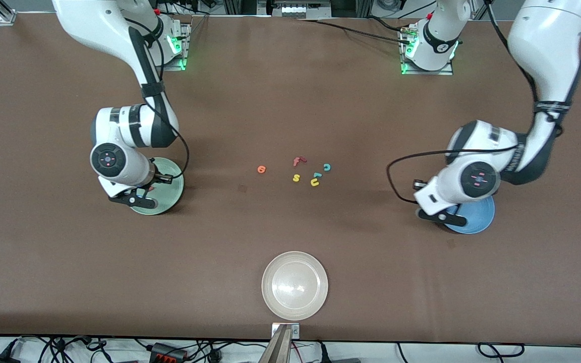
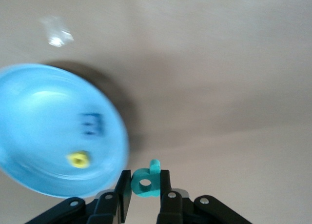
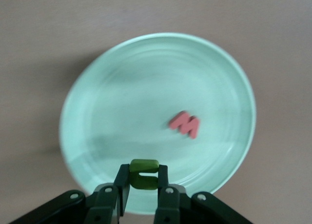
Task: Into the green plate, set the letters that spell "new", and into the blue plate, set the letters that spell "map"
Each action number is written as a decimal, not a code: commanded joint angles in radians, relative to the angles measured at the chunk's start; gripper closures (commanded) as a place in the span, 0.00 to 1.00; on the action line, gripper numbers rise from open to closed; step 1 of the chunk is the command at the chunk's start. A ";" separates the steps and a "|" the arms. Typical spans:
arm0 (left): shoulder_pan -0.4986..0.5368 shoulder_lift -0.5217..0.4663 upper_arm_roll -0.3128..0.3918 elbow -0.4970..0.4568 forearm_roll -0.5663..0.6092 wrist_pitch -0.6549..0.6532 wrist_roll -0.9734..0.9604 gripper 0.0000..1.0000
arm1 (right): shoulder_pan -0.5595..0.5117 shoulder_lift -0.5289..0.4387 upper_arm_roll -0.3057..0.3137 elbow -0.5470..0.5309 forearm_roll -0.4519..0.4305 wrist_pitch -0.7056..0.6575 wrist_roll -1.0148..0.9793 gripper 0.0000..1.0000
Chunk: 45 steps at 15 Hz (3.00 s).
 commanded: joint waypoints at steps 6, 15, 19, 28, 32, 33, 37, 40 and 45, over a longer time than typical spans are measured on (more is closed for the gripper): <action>0.186 0.160 0.004 0.073 0.134 0.080 0.195 0.87 | 0.008 0.045 0.017 -0.062 0.011 0.143 -0.001 0.87; 0.195 0.142 -0.008 0.076 0.132 0.091 0.187 0.00 | 0.061 -0.028 0.017 0.090 0.010 -0.031 -0.001 0.00; 0.195 0.089 -0.080 0.170 0.117 -0.093 0.189 0.00 | 0.214 0.019 0.019 0.142 0.013 -0.025 0.152 0.00; 0.197 0.034 -0.176 0.400 0.100 -0.371 0.192 0.00 | 0.364 0.171 0.068 0.211 0.257 0.173 0.496 0.00; 0.197 -0.046 -0.160 0.400 0.025 -0.408 0.190 0.00 | 0.402 0.226 0.068 0.253 0.265 0.189 0.613 0.02; 0.192 -0.069 -0.147 0.400 0.019 -0.409 0.192 0.00 | 0.402 0.229 0.068 0.250 0.266 0.190 0.616 0.04; -0.007 -0.227 0.198 0.363 -0.240 -0.405 0.189 0.00 | 0.407 0.230 0.071 0.210 0.269 0.180 0.613 0.04; -0.165 -0.337 0.422 0.266 -0.343 -0.368 0.189 0.00 | 0.405 0.230 0.071 0.198 0.272 0.181 0.611 0.06; -0.253 -0.535 0.461 0.009 -0.339 -0.180 0.179 0.00 | 0.408 0.230 0.083 0.199 0.308 0.186 0.611 0.28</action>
